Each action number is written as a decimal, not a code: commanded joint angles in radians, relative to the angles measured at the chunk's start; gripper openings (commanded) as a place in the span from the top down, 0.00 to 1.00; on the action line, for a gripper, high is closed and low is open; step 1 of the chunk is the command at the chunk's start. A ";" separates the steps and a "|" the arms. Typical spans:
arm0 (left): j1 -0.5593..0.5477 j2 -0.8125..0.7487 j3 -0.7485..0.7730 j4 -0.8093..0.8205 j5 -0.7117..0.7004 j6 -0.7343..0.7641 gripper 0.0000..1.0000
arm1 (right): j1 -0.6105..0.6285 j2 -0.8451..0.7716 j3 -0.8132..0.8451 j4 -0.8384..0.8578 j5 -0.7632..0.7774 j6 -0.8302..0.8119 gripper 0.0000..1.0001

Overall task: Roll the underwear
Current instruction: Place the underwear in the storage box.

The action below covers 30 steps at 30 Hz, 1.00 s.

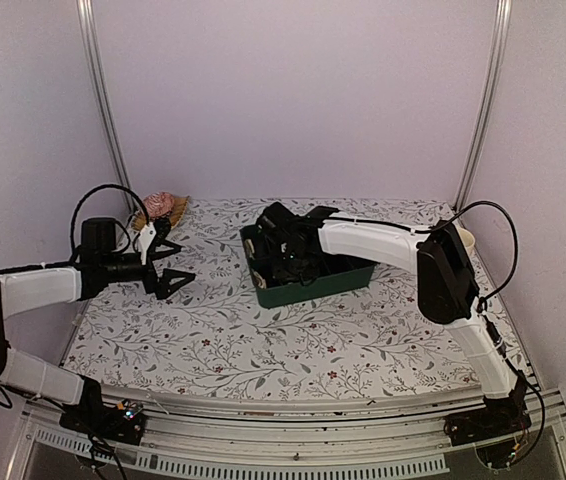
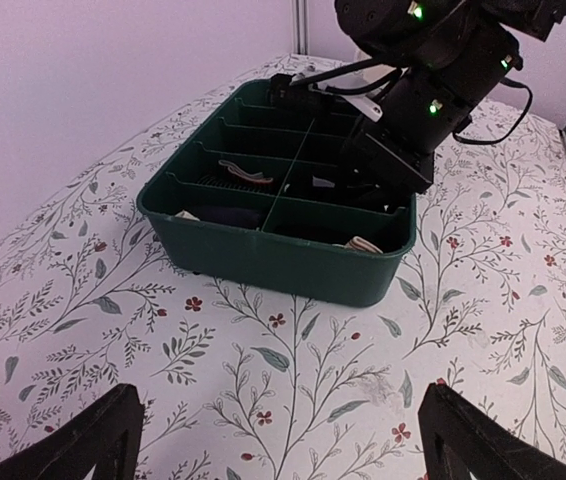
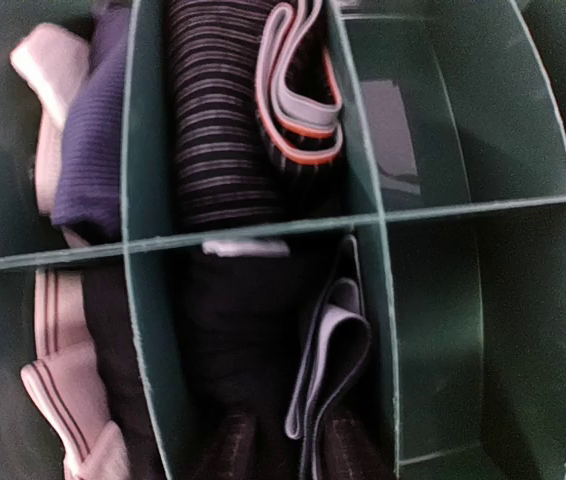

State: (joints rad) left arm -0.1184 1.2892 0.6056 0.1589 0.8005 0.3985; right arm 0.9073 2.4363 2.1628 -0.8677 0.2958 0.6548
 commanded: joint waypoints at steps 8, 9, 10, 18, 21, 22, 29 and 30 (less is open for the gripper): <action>0.016 0.010 0.010 0.008 0.004 -0.005 0.01 | 0.001 -0.038 -0.013 -0.045 0.048 -0.079 0.60; 0.016 0.011 0.011 0.008 0.004 -0.006 0.01 | 0.002 -0.043 -0.012 -0.040 0.056 -0.085 0.60; 0.016 0.011 0.011 0.008 0.003 -0.005 0.02 | 0.003 -0.049 -0.012 -0.032 0.063 -0.091 0.59; 0.018 0.024 0.014 0.010 -0.001 -0.004 0.01 | 0.019 -0.105 -0.012 0.050 0.162 -0.167 0.55; 0.020 0.023 0.014 0.010 -0.001 -0.003 0.02 | 0.019 -0.119 -0.013 0.077 0.198 -0.193 0.55; 0.019 0.024 0.014 0.010 -0.003 -0.003 0.01 | 0.020 -0.117 -0.014 0.082 0.207 -0.201 0.56; 0.020 0.034 0.017 0.011 0.000 -0.001 0.02 | 0.019 -0.097 -0.015 0.143 0.230 -0.261 0.85; 0.021 0.034 0.018 0.011 0.000 -0.001 0.01 | 0.019 -0.061 -0.015 0.150 0.220 -0.266 0.87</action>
State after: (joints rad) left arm -0.1101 1.3098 0.6060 0.1596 0.7994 0.3981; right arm 0.9237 2.3653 2.1536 -0.7696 0.4938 0.4328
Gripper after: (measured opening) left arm 0.985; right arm 0.164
